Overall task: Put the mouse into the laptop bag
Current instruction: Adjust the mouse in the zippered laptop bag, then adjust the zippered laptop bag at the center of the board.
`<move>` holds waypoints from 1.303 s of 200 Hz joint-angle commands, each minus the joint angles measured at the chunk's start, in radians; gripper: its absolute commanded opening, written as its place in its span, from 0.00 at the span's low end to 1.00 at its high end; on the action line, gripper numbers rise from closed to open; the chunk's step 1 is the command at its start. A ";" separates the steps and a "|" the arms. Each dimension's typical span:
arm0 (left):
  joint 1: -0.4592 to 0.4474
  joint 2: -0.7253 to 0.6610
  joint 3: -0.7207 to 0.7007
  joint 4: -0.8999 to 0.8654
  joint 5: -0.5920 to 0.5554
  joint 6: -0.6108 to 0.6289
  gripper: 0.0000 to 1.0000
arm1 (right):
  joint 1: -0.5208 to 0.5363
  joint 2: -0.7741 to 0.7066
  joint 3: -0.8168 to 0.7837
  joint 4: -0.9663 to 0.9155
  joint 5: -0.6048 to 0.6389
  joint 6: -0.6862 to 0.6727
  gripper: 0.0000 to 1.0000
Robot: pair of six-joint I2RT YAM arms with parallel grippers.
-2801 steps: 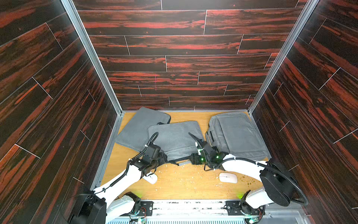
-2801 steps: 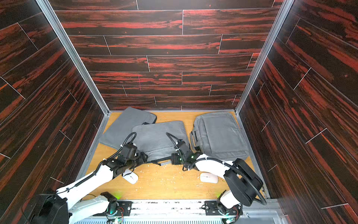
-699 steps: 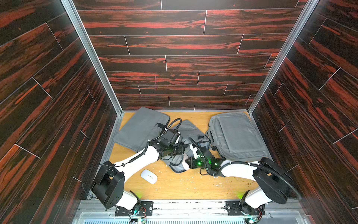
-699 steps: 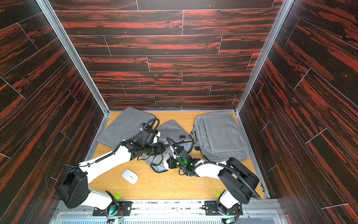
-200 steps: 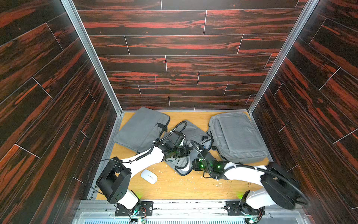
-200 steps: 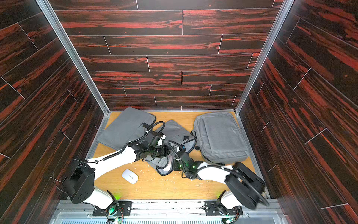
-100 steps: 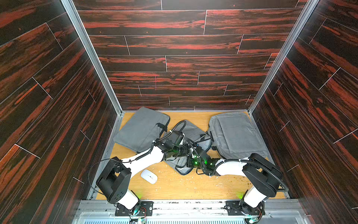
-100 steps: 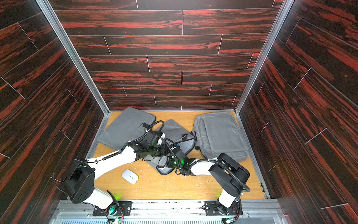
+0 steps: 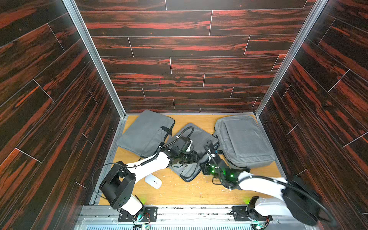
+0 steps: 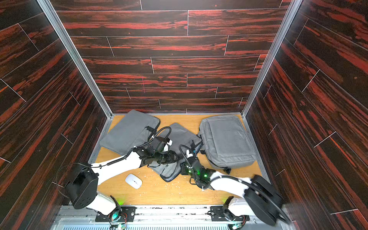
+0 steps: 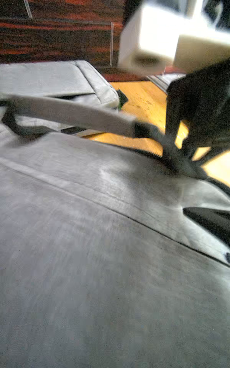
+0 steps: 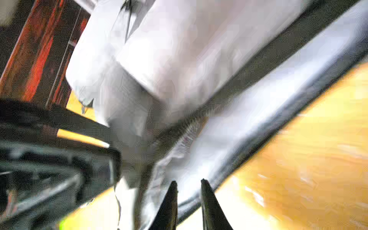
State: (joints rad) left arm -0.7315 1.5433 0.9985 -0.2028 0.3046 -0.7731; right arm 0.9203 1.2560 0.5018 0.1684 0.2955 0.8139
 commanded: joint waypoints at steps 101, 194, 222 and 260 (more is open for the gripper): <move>0.003 -0.226 0.008 -0.141 -0.165 0.049 0.91 | 0.016 -0.425 0.257 -0.446 0.363 -0.212 0.42; 0.003 -0.256 0.009 -0.172 -0.220 0.080 0.91 | 0.009 -0.178 0.411 -0.367 0.236 -0.446 0.39; 0.005 -0.287 -0.012 -0.219 -0.230 0.071 0.91 | -0.036 -0.173 0.376 -0.323 0.139 -0.367 0.27; 0.006 -0.412 -0.155 -0.252 -0.292 0.024 0.94 | -0.246 -0.130 0.304 -0.325 -0.180 -0.224 0.29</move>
State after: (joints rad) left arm -0.7303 1.2240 0.9226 -0.3939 0.0731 -0.7147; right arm 0.7723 1.0836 0.8581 -0.1665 0.3382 0.4973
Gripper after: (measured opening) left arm 0.926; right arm 0.266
